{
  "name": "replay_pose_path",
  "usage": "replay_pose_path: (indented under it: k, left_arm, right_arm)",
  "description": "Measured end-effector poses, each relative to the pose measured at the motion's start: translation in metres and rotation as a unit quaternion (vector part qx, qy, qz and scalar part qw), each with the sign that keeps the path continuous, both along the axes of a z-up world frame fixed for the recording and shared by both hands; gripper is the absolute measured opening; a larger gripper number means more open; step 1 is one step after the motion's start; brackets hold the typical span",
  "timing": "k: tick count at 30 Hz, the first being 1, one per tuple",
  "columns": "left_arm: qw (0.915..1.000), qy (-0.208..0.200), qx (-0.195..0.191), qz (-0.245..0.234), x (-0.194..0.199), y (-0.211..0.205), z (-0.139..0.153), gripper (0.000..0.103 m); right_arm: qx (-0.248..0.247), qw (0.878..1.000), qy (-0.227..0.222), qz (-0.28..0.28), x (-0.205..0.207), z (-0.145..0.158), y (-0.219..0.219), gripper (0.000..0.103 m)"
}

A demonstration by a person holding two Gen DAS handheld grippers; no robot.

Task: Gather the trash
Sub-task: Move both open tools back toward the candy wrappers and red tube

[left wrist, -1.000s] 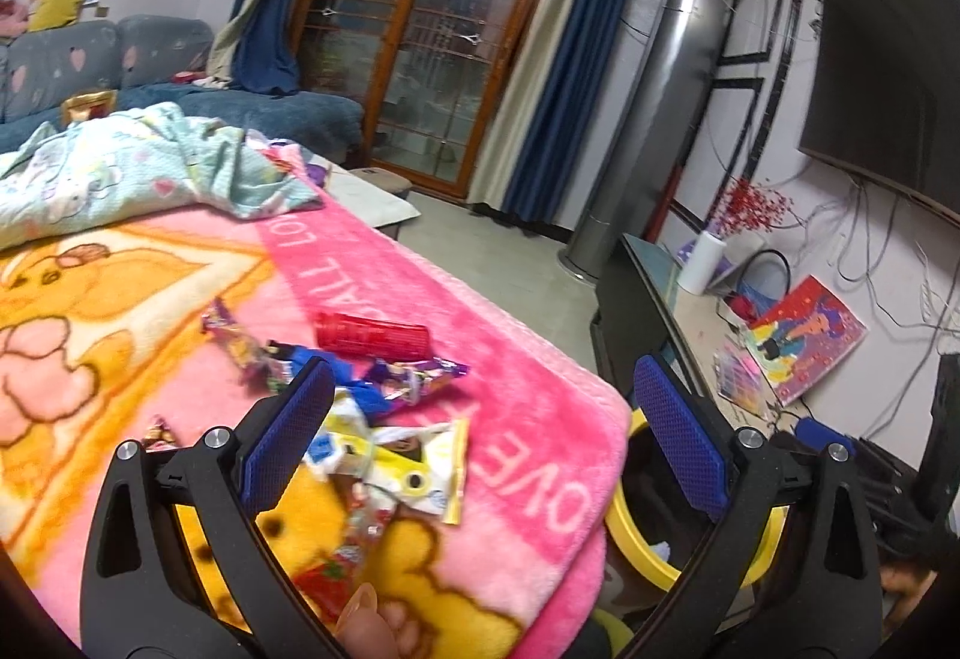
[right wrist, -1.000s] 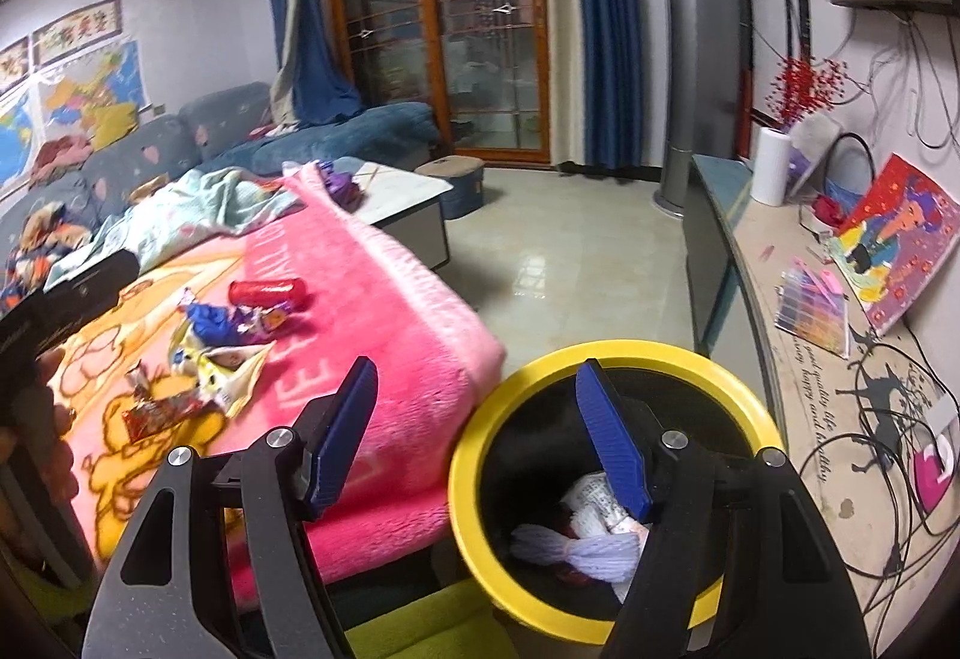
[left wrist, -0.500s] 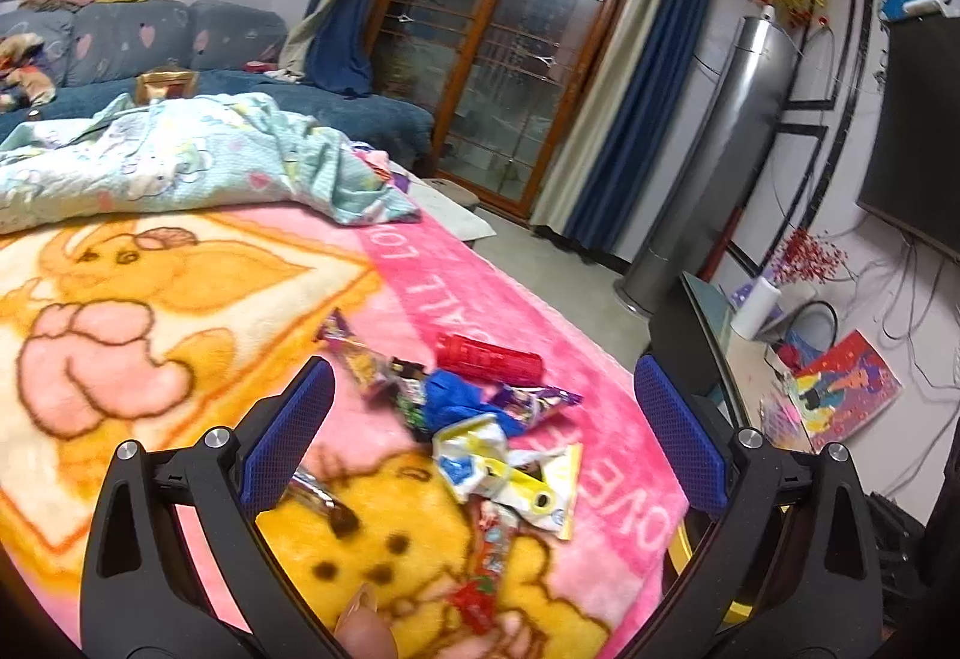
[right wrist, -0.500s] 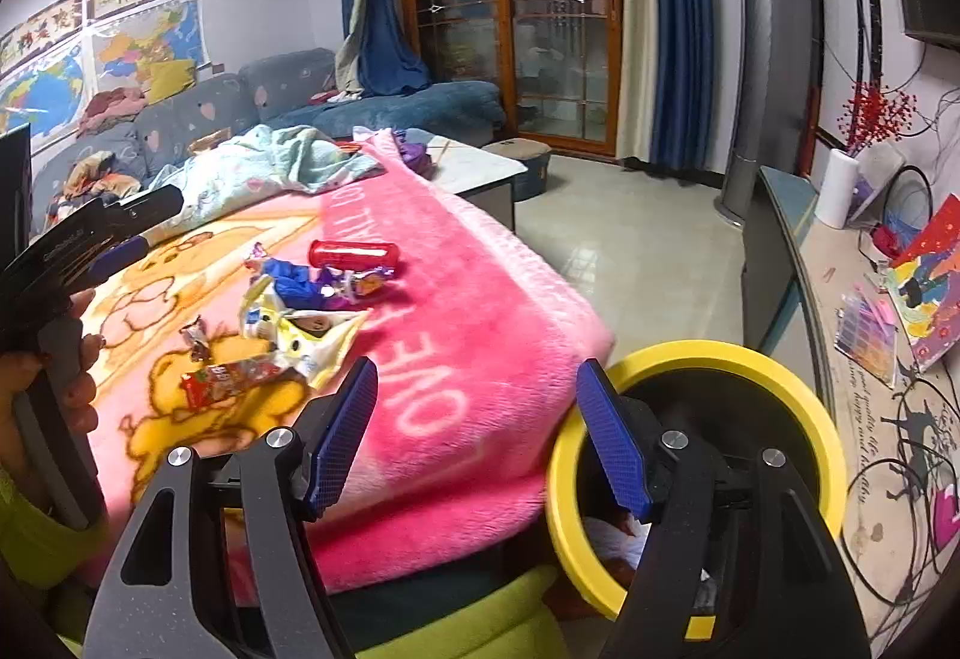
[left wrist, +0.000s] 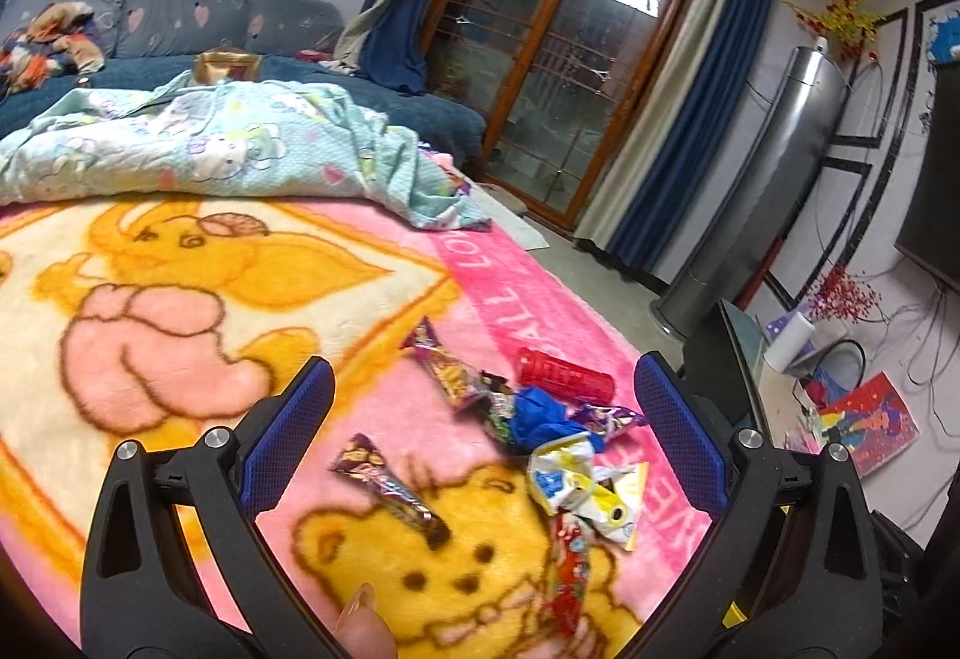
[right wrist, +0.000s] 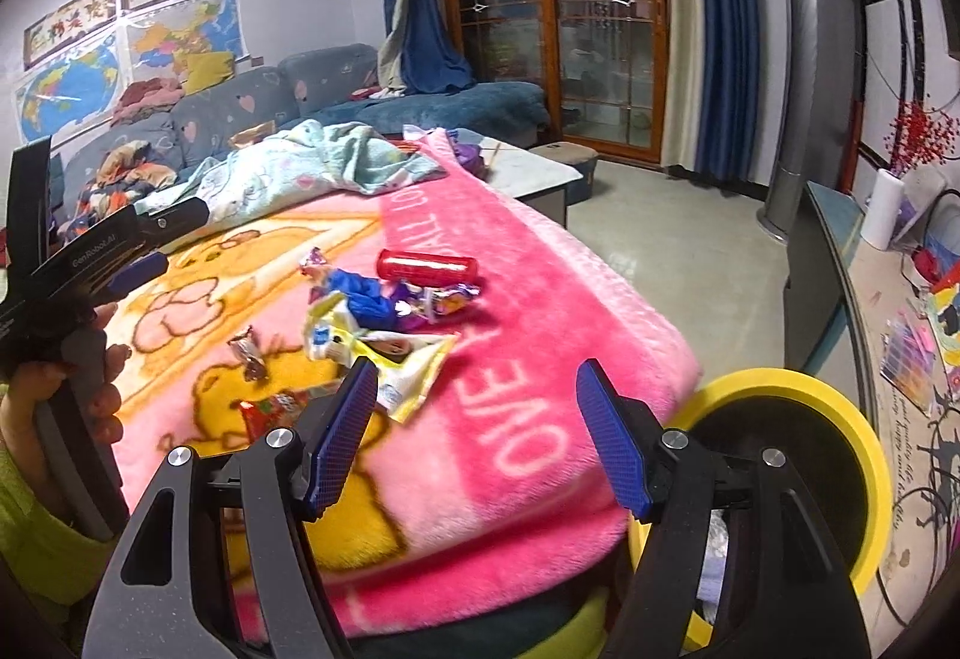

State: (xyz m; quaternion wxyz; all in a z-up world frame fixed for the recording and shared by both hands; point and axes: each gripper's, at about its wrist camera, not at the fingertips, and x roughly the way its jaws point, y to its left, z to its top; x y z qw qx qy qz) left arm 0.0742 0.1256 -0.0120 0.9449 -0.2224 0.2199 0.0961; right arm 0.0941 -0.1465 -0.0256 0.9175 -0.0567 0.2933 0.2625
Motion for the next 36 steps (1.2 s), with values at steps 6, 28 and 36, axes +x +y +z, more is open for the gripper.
replay_pose_path:
  k: [6, 28, 36]
  left_arm:
    - [0.9994, 0.019, -0.012, 0.026, -0.004, 0.021, -0.007, 0.092]
    - [0.9907, 0.106, -0.084, 0.012, 0.002, 0.033, -0.068, 0.080]
    - [0.9890, 0.123, -0.082, -0.007, 0.010, 0.019, -0.077, 0.071]
  right_arm:
    - [-0.004, 1.000, 0.010, 0.013, 0.004, -0.007, 0.019, 0.066]
    - [0.010, 0.997, 0.079, -0.017, 0.061, -0.043, 0.049, 0.066]
    - [0.019, 0.993, 0.115, -0.019, 0.080, -0.063, 0.059, 0.060]
